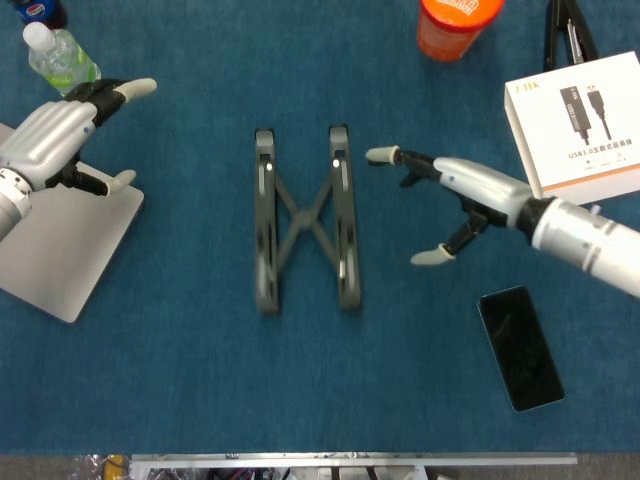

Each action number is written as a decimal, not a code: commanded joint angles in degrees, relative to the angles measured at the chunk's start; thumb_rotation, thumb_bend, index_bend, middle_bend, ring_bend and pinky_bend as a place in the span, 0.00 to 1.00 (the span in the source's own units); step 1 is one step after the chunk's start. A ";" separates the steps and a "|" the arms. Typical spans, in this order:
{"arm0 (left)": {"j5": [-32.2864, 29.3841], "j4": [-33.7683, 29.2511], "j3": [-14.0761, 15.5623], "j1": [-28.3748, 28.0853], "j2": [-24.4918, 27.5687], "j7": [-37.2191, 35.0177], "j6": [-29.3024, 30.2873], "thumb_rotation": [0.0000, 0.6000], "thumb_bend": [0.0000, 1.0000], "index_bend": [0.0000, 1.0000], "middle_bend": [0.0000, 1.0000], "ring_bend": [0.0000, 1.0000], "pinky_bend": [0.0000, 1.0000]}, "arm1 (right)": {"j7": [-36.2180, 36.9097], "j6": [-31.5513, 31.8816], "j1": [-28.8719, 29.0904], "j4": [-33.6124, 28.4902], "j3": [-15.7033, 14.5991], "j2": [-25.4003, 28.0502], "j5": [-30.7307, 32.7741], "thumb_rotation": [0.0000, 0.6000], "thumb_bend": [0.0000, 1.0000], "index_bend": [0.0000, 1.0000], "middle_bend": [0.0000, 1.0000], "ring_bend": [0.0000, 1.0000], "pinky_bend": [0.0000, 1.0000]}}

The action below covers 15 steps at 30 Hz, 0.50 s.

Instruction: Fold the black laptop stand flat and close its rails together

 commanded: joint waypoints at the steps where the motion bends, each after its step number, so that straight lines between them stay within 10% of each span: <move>1: 0.13 -0.30 0.00 0.25 0.26 0.54 0.25 1.00 0.32 0.06 0.08 0.00 0.00 | -0.63 1.34 -0.65 -1.71 -1.09 1.68 -1.32 1.00 0.09 0.00 0.09 0.01 0.18; 5: 0.42 -0.51 -0.03 0.95 -0.13 2.57 1.39 1.00 0.32 0.06 0.08 0.00 0.00 | -4.60 3.63 -1.91 -2.66 -1.19 2.38 -1.45 1.00 0.09 0.00 0.09 0.01 0.18; 15: 4.29 3.07 0.15 3.04 -5.58 18.31 7.53 1.00 0.32 0.06 0.08 0.00 0.00 | -42.38 10.92 -8.20 -3.22 1.93 -2.89 4.11 1.00 0.09 0.00 0.09 0.01 0.19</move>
